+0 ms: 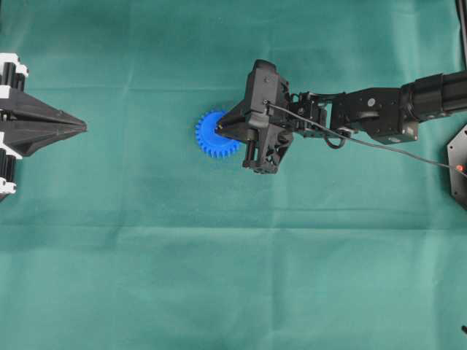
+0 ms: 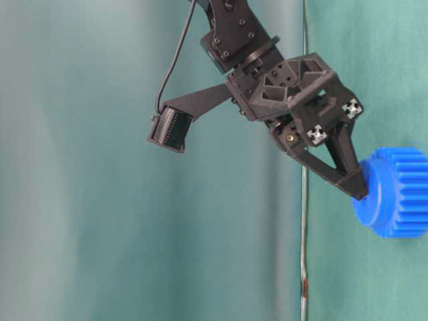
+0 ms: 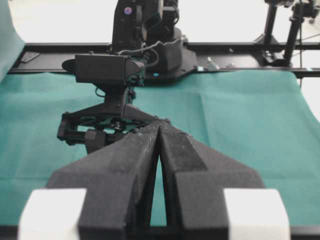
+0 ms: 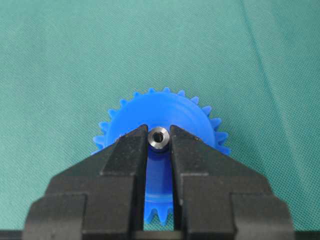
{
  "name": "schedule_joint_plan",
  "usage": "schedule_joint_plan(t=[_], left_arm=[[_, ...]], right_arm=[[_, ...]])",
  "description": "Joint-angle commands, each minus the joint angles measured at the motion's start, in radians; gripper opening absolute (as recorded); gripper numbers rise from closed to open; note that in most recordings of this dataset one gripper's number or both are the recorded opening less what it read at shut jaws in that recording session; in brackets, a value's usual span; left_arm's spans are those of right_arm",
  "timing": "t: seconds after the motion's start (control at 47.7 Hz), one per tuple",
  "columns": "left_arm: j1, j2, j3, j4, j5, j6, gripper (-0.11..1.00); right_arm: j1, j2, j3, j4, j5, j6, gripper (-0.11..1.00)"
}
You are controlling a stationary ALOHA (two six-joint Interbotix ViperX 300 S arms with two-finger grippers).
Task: Insert the shaft placed at a random location into the center hole of the medium gear at another random location.
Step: 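Lower the shaft into the gear's center hole with the right gripper, then open the right gripper and raise it away from the gear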
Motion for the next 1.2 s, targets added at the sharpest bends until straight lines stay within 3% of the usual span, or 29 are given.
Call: schedule_joint_plan(t=[0.0, 0.441, 0.504, 0.65, 0.713, 0.902, 1.175], left_arm=[[-0.002, 0.008, -0.02, 0.002, -0.005, 0.002, 0.0], [-0.002, 0.008, -0.02, 0.002, -0.005, 0.002, 0.0], [-0.002, 0.008, -0.018, 0.002, -0.005, 0.002, 0.0], [-0.002, 0.008, -0.018, 0.002, -0.005, 0.003, 0.0], [-0.002, 0.008, -0.02, 0.002, -0.005, 0.003, 0.0], [-0.002, 0.006, -0.02, 0.002, -0.005, 0.002, 0.0], [-0.002, 0.003, -0.02, 0.002, -0.005, 0.002, 0.0]], right_arm=[[0.005, -0.012, -0.021, 0.003, -0.011, -0.003, 0.13], [0.005, -0.012, -0.021, 0.003, -0.011, -0.002, 0.17], [0.005, -0.012, -0.023, 0.003, -0.011, -0.002, 0.31], [0.005, -0.026, -0.031, 0.005, -0.008, 0.0, 0.76], [0.005, -0.043, -0.031, 0.005, -0.005, -0.002, 0.86], [0.005, -0.109, -0.025, 0.005, 0.021, -0.005, 0.79], [0.005, -0.218, -0.014, 0.0, 0.106, -0.008, 0.79]])
